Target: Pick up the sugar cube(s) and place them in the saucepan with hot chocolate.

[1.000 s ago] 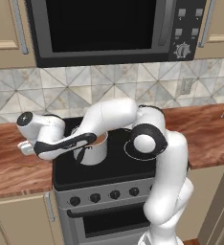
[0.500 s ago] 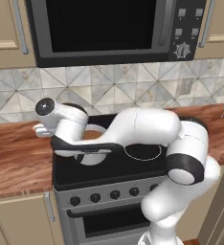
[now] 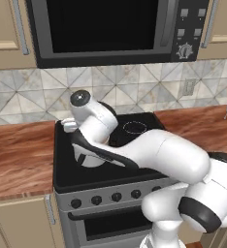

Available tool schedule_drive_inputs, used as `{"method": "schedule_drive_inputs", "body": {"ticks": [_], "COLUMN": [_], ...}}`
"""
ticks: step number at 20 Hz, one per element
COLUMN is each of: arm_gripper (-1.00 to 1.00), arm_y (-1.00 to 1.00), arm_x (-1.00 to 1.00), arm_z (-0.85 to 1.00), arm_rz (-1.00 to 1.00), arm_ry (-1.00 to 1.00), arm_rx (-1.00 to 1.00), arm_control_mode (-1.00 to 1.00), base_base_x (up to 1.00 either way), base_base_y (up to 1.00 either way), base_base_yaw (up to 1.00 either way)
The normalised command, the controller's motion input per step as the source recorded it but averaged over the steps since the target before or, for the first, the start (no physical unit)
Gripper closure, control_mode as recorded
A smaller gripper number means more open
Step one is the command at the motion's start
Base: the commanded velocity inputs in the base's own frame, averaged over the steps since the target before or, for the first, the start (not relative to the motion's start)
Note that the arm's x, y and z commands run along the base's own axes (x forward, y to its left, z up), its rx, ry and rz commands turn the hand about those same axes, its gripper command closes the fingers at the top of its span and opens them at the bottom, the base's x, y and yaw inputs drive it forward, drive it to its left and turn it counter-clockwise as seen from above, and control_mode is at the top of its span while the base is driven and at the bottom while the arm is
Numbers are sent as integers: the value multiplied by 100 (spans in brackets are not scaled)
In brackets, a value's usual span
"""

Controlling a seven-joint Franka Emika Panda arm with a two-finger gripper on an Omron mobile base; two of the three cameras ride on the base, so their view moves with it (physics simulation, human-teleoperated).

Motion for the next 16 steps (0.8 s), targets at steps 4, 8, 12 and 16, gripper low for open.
{"method": "schedule_drive_inputs", "body": {"ticks": [4,8,12,16], "arm_gripper": [100,100,100,100], "arm_y": [-50,-7,-1,0], "arm_x": [4,5,21,32], "arm_z": [0,0,-4,0], "arm_rz": [0,0,0,0], "arm_ry": [24,16,18,14], "arm_rx": [0,1,0,-1], "arm_control_mode": [-100,-100,-100,-100], "base_base_x": [0,0,0,0], "base_base_y": [0,0,0,0], "base_base_yaw": [0,0,0,0]}}
